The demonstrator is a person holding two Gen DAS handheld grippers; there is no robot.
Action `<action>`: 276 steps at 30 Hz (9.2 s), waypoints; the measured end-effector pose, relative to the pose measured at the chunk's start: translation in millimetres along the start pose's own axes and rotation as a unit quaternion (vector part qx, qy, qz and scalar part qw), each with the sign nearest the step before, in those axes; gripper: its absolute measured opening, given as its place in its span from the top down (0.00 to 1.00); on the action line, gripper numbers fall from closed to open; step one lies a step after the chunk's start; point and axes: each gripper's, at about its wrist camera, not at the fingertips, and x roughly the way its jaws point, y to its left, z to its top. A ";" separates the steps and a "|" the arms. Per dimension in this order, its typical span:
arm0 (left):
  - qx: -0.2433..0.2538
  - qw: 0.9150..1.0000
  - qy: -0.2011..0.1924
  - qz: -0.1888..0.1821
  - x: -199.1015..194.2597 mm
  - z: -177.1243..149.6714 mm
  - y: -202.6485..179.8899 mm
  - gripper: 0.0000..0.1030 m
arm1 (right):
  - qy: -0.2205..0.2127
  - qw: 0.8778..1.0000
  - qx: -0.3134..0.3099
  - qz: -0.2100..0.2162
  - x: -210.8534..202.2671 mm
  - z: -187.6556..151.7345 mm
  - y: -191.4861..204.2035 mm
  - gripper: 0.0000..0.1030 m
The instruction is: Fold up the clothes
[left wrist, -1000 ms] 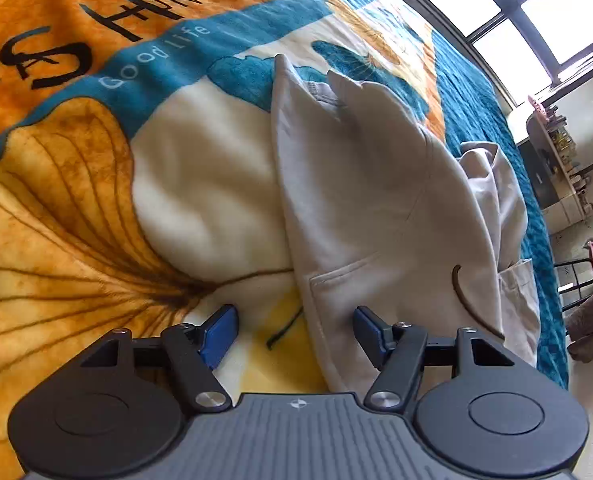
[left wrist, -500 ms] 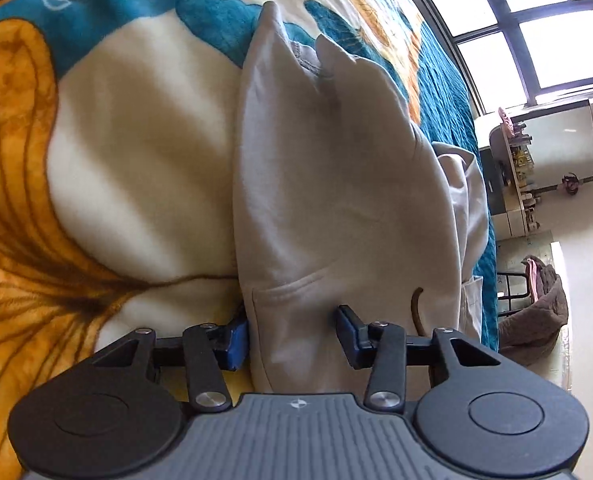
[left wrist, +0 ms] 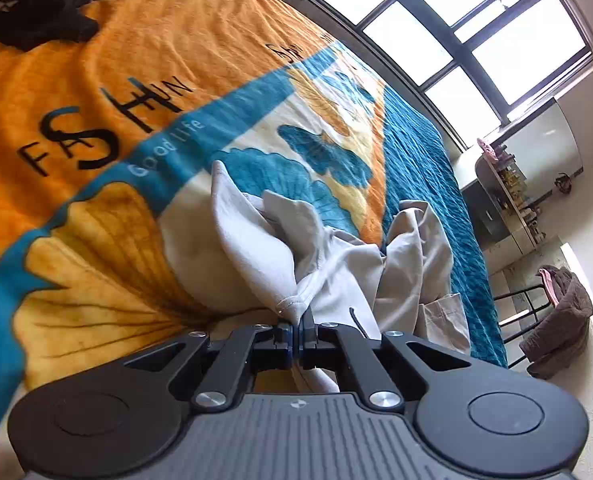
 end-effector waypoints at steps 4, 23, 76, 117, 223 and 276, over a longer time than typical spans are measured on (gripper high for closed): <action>-0.011 1.000 0.000 0.006 -7.0 -8.0 12.2 1.00 | 0.035 0.998 -0.041 -0.013 16.1 -14.8 7.2 0.62; 0.015 0.975 -0.111 -0.191 -120.5 96.0 -109.0 1.00 | -0.113 0.970 0.063 0.204 -103.6 83.2 82.6 0.99; 0.030 0.994 0.053 0.091 36.9 41.0 39.4 1.00 | 0.037 0.999 0.006 0.002 61.3 8.4 67.9 0.99; 0.064 0.994 0.044 0.075 -16.4 15.5 23.7 1.00 | -0.061 0.988 -0.115 -0.080 38.2 -8.6 70.1 1.00; -0.034 0.998 0.049 0.022 -3.3 33.4 56.9 0.59 | 0.128 0.975 -0.104 0.149 55.1 -86.9 108.9 0.46; 0.239 0.958 0.149 0.050 -9.5 -65.8 -11.9 0.86 | 0.074 0.984 -0.156 -0.030 12.4 -54.9 60.0 0.93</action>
